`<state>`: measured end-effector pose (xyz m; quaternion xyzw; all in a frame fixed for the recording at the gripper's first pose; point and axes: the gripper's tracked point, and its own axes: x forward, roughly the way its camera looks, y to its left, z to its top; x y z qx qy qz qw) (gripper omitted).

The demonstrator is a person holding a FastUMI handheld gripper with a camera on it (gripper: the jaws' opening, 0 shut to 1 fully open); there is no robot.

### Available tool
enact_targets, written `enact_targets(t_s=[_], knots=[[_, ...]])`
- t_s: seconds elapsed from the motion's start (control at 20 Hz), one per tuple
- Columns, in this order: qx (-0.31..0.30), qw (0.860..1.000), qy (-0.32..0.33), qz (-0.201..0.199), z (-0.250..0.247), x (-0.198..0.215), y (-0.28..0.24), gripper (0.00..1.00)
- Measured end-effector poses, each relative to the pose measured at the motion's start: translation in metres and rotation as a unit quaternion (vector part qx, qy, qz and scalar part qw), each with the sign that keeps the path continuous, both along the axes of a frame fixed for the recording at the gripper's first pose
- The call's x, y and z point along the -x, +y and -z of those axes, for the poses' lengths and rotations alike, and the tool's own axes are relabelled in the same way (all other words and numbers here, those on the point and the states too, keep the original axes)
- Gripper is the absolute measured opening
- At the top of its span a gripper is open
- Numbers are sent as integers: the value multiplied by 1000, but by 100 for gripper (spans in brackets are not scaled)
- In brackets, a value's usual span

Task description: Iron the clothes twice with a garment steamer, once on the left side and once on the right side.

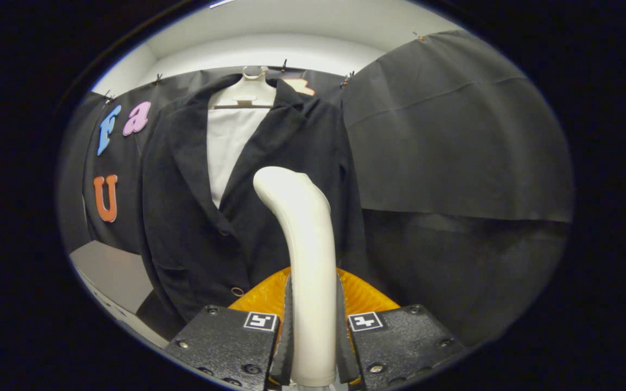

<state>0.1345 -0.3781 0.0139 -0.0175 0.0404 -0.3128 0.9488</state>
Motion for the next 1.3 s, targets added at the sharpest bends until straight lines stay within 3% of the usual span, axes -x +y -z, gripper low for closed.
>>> enact_targets(t_s=[1.3], knots=[[-65,992,106,26,147,20,0,35]])
